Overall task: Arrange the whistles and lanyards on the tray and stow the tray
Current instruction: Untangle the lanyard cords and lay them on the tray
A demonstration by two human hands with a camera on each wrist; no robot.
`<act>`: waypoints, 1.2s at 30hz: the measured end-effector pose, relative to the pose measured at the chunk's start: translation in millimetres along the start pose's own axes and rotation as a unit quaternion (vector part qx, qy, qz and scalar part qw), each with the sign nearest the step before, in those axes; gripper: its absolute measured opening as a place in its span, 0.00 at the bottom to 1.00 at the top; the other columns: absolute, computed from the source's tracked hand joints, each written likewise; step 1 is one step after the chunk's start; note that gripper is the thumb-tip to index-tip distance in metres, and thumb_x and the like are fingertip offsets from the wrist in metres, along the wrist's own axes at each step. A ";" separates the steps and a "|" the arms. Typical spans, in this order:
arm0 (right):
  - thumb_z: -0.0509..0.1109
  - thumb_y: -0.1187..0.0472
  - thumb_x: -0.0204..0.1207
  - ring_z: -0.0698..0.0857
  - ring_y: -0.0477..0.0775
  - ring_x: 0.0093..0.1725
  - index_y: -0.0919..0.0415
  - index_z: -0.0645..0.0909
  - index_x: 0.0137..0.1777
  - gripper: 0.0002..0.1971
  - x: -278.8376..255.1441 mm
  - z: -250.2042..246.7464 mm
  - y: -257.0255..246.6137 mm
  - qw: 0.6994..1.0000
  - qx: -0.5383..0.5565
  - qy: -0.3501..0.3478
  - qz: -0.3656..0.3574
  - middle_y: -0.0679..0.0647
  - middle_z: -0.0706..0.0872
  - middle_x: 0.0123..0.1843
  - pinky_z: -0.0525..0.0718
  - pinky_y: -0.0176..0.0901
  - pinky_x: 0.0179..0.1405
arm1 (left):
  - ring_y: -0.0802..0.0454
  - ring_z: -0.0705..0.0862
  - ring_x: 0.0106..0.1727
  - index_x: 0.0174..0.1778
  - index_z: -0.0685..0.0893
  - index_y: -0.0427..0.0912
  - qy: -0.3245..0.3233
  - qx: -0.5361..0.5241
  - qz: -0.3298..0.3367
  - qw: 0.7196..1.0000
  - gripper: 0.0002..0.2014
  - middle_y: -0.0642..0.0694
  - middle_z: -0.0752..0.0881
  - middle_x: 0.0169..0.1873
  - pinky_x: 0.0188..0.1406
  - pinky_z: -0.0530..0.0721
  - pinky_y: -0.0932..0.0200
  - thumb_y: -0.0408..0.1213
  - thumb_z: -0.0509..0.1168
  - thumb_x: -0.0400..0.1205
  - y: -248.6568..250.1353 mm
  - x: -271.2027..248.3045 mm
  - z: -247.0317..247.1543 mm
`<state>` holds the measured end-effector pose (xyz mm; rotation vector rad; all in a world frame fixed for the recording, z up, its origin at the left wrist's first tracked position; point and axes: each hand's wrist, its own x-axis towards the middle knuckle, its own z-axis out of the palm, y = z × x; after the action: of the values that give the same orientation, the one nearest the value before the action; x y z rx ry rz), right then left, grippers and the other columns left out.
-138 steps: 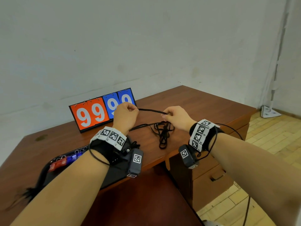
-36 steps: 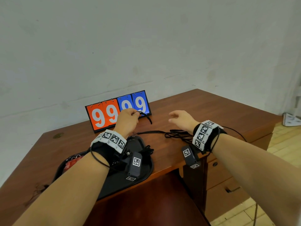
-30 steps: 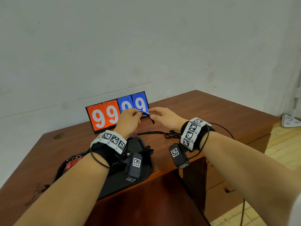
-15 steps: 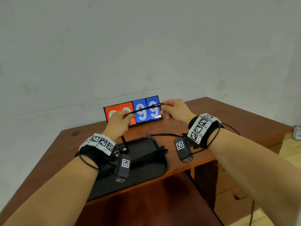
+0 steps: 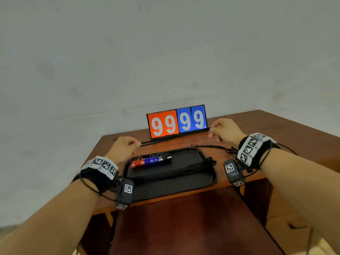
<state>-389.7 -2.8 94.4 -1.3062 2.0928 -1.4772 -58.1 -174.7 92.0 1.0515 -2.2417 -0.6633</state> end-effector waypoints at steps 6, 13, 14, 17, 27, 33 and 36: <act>0.75 0.61 0.78 0.79 0.46 0.24 0.63 0.88 0.45 0.05 -12.1 11.4 6.5 0.997 -0.054 -0.046 0.010 0.56 0.90 0.34 0.74 0.28 0.18 | 0.58 0.75 0.26 0.47 0.85 0.45 -0.038 0.051 -0.040 0.997 0.12 0.49 0.86 0.34 0.30 0.72 0.62 0.31 0.58 0.89 -32.0 -13.8 -16.3; 0.68 0.67 0.82 0.80 0.46 0.27 0.62 0.88 0.51 0.07 -19.6 18.9 22.2 0.988 -0.097 -0.110 0.043 0.55 0.88 0.35 0.75 0.29 0.20 | 0.53 0.84 0.42 0.44 0.90 0.41 -0.021 0.066 -0.076 0.995 0.05 0.50 0.87 0.38 0.46 0.80 0.58 0.36 0.70 0.83 -55.4 -22.8 -12.0; 0.67 0.69 0.82 0.80 0.47 0.27 0.63 0.87 0.51 0.07 -20.5 20.1 25.3 0.987 -0.095 -0.118 0.052 0.56 0.88 0.35 0.75 0.28 0.19 | 0.50 0.85 0.47 0.43 0.91 0.41 -0.018 0.071 -0.081 0.994 0.04 0.49 0.88 0.41 0.51 0.81 0.55 0.37 0.72 0.81 -60.7 -22.5 -11.9; 0.72 0.69 0.78 0.82 0.48 0.26 0.65 0.87 0.47 0.03 -21.3 23.7 35.4 0.983 -0.116 -0.126 0.059 0.57 0.91 0.34 0.78 0.30 0.23 | 0.50 0.86 0.50 0.40 0.89 0.45 -0.033 0.093 -0.096 0.991 0.04 0.50 0.89 0.43 0.54 0.82 0.52 0.40 0.74 0.79 -71.0 -22.9 -10.4; 0.78 0.62 0.73 0.85 0.43 0.35 0.52 0.89 0.37 0.06 -19.9 33.5 48.9 0.968 -0.206 -0.129 0.055 0.46 0.89 0.37 0.76 0.30 0.31 | 0.55 0.86 0.45 0.38 0.88 0.48 -0.118 0.147 -0.098 0.977 0.05 0.51 0.89 0.40 0.48 0.78 0.59 0.40 0.74 0.80 -69.2 -28.9 -5.8; 0.78 0.63 0.74 0.87 0.45 0.39 0.53 0.89 0.38 0.05 -21.0 38.8 53.7 0.966 -0.208 -0.141 0.057 0.47 0.89 0.39 0.80 0.33 0.37 | 0.56 0.86 0.44 0.38 0.90 0.46 -0.127 0.159 -0.101 0.974 0.04 0.50 0.90 0.39 0.46 0.78 0.61 0.39 0.76 0.78 -66.9 -30.9 -6.7; 0.78 0.63 0.74 0.87 0.47 0.41 0.51 0.87 0.38 0.06 -20.4 40.8 55.2 0.965 -0.215 -0.136 0.060 0.48 0.90 0.41 0.83 0.40 0.44 | 0.56 0.87 0.44 0.37 0.91 0.46 -0.126 0.172 -0.102 0.972 0.04 0.50 0.90 0.38 0.47 0.80 0.60 0.39 0.77 0.76 -66.0 -32.4 -6.0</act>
<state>-380.1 -7.6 23.6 -1.3963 2.3280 -0.7624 -2.8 -187.4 44.9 1.4530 -2.5525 -0.5246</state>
